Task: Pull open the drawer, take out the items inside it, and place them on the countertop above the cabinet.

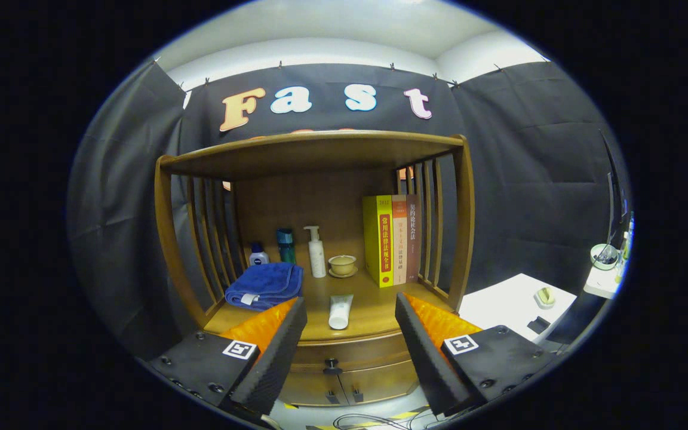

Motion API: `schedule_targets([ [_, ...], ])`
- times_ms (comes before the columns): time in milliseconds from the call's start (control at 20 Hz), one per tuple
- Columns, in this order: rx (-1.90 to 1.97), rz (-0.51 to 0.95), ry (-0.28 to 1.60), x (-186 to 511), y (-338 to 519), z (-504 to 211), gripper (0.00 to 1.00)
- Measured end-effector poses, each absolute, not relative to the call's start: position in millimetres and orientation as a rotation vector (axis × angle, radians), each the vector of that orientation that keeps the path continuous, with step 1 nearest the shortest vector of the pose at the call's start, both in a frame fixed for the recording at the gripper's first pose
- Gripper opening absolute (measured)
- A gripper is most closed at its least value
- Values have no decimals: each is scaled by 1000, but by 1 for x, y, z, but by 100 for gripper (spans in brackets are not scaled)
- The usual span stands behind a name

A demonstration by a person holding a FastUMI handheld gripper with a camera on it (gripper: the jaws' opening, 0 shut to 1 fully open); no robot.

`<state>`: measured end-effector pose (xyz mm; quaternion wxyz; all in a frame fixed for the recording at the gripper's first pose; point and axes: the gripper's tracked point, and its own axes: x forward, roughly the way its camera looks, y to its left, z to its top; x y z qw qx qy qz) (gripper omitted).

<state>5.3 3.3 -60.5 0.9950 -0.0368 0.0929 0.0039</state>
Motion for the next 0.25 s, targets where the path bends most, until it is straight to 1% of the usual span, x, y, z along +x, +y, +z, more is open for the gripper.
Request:
schedule_targets([
  [250,-79,20,200,3,9,-68,98],
])
